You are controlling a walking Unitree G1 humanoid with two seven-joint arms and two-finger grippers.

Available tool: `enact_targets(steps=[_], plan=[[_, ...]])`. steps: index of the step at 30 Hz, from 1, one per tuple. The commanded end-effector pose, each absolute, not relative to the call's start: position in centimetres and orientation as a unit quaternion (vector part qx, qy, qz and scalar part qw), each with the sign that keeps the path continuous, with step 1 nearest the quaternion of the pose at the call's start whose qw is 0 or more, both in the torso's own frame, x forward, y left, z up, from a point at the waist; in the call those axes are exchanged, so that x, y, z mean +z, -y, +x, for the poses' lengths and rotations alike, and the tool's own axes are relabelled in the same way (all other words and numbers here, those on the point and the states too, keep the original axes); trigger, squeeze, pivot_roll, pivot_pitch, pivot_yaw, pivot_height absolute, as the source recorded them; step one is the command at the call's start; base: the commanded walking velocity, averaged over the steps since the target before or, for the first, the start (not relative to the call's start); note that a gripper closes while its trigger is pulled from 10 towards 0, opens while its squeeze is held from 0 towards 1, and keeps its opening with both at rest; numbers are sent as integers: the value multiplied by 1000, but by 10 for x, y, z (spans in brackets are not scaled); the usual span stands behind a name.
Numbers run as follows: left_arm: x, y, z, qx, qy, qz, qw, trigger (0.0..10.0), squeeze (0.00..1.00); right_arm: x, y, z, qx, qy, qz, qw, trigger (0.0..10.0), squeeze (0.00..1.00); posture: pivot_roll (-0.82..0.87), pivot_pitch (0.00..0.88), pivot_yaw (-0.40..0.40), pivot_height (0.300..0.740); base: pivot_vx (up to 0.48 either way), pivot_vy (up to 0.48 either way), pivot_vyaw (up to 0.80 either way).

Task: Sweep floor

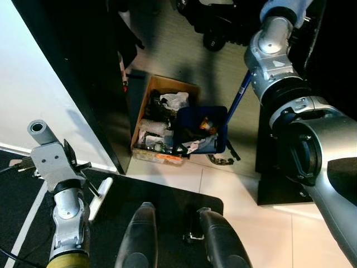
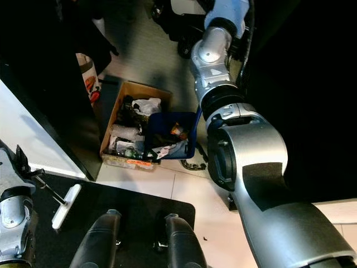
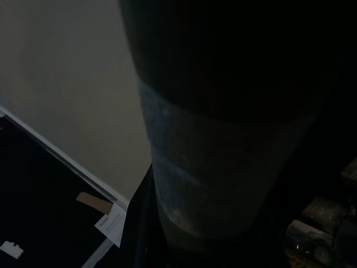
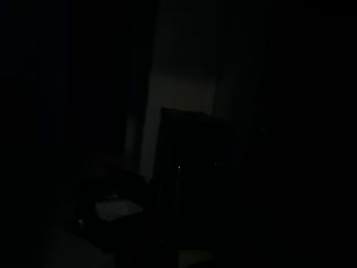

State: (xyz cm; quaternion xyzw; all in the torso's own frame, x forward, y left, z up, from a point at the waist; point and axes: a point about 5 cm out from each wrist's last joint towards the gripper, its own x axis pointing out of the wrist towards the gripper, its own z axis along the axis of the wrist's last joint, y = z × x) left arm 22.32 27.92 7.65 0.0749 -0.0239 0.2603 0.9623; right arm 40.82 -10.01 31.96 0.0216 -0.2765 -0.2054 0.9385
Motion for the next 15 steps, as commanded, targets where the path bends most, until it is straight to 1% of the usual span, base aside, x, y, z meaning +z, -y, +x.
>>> enact_targets(steps=[1, 5, 8, 10, 12, 14, 15], plan=[[73, -273, 221, 261, 18, 67, 963, 10000, 0, 325, 89, 406, -190, 296, 8, 936, 10000, 0, 144, 230, -243, 731, 0, 0, 0], [73, -273, 220, 266, 18, 65, 962, 10000, 0, 330, 62, 399, -161, 324, -6, 932, 10000, 0, 142, 229, -252, 731, 0, 0, 0], [73, -273, 220, 266, 18, 65, 962, 10000, 0, 330, 57, 398, -157, 327, -8, 932, 10000, 0, 142, 229, -252, 731, 0, 0, 0], [73, -273, 219, 270, 18, 64, 961, 10000, 0, 335, 37, 392, -131, 346, -12, 929, 10000, 0, 142, 229, -262, 731, 0, 0, 0], [73, -273, 219, 272, 19, 63, 960, 10000, 0, 338, 21, 386, -111, 358, -10, 927, 10000, 0, 143, 228, -267, 731, 0, 0, 0], [73, -273, 219, 272, 19, 63, 960, 10000, 0, 338, 21, 386, -111, 358, -10, 927, 10000, 0, 143, 228, -267, 731, 0, 0, 0], [73, -273, 218, 274, 19, 63, 960, 10000, 0, 340, 15, 383, -103, 364, -8, 926, 10000, 0, 144, 230, -271, 731, 0, 0, 0]])
